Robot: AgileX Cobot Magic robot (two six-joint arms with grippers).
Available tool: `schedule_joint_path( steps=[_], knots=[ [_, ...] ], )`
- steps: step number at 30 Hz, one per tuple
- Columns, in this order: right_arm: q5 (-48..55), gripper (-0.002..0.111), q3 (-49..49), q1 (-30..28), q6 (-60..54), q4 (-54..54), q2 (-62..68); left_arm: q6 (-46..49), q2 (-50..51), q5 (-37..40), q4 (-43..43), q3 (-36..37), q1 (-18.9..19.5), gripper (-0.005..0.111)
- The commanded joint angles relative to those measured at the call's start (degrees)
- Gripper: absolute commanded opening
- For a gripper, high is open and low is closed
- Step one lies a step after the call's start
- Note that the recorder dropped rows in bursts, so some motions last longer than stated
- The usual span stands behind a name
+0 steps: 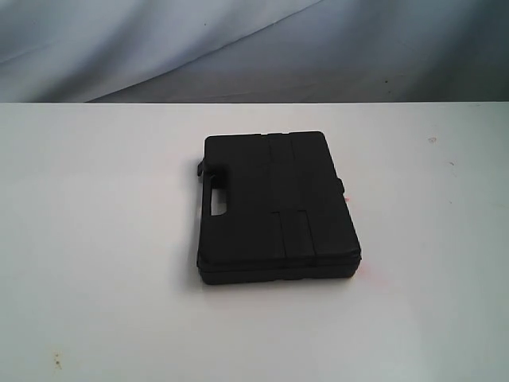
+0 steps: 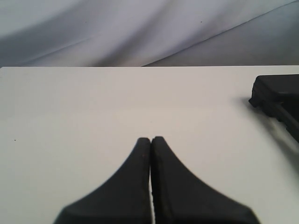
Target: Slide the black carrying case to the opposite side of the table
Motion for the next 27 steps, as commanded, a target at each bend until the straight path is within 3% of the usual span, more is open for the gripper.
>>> schedule_joint_path(
  steps=[1,27],
  knots=[
    [0.95,0.000,0.15,-0.53,1.99,1.53,-0.19,-0.08,-0.08,-0.15,0.00,0.27,0.04,0.000],
    [1.33,0.000,0.15,-0.53,2.88,2.09,-0.19,-0.31,-0.08,-0.15,0.00,0.27,0.04,0.000]
  ],
)
